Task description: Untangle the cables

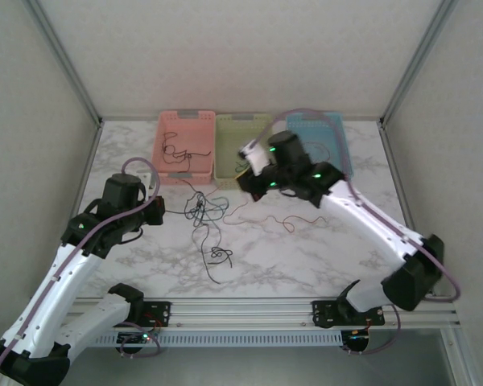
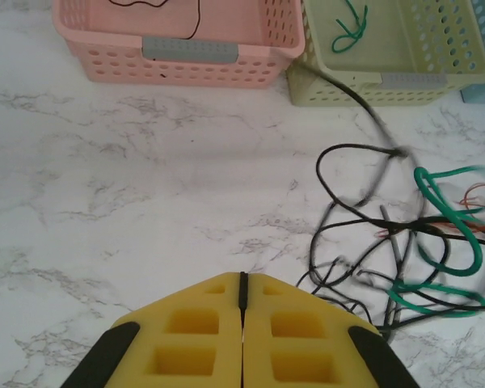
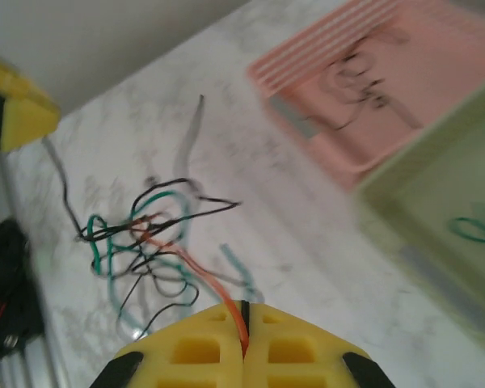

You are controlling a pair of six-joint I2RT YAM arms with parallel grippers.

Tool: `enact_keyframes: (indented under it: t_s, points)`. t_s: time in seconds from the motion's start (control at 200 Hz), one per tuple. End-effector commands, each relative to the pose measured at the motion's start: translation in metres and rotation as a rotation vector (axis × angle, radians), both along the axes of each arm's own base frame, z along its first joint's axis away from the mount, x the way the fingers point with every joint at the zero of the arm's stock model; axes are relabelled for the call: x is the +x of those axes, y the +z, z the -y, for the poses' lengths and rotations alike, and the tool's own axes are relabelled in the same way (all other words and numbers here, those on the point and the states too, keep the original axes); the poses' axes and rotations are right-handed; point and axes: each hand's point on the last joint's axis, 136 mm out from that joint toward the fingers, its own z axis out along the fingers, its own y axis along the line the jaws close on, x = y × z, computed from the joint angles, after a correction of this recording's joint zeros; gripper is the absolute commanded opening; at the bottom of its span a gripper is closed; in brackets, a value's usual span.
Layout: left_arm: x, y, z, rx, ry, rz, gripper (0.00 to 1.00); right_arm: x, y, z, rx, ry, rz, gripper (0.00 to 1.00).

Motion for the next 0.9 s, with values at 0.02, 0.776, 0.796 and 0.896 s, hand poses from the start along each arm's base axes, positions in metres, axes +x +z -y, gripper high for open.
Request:
enact_keyframes:
  t_s: [0.02,0.776,0.796,0.896]
  points:
    - [-0.002,-0.007,-0.010,0.044,0.027,-0.011,0.00,0.032,0.020,0.060,0.059,-0.234,0.020,0.00]
    - [-0.001,-0.011,-0.010,0.051,0.028,-0.023,0.00,0.118,0.128,0.223,0.279,-0.883,0.143,0.00]
    - [-0.001,-0.010,-0.010,0.050,0.028,-0.020,0.00,0.118,0.127,0.224,0.276,-0.894,0.131,0.00]
    - [-0.001,-0.010,-0.011,0.051,0.030,-0.018,0.00,0.104,0.109,0.216,0.283,-0.858,0.044,0.00]
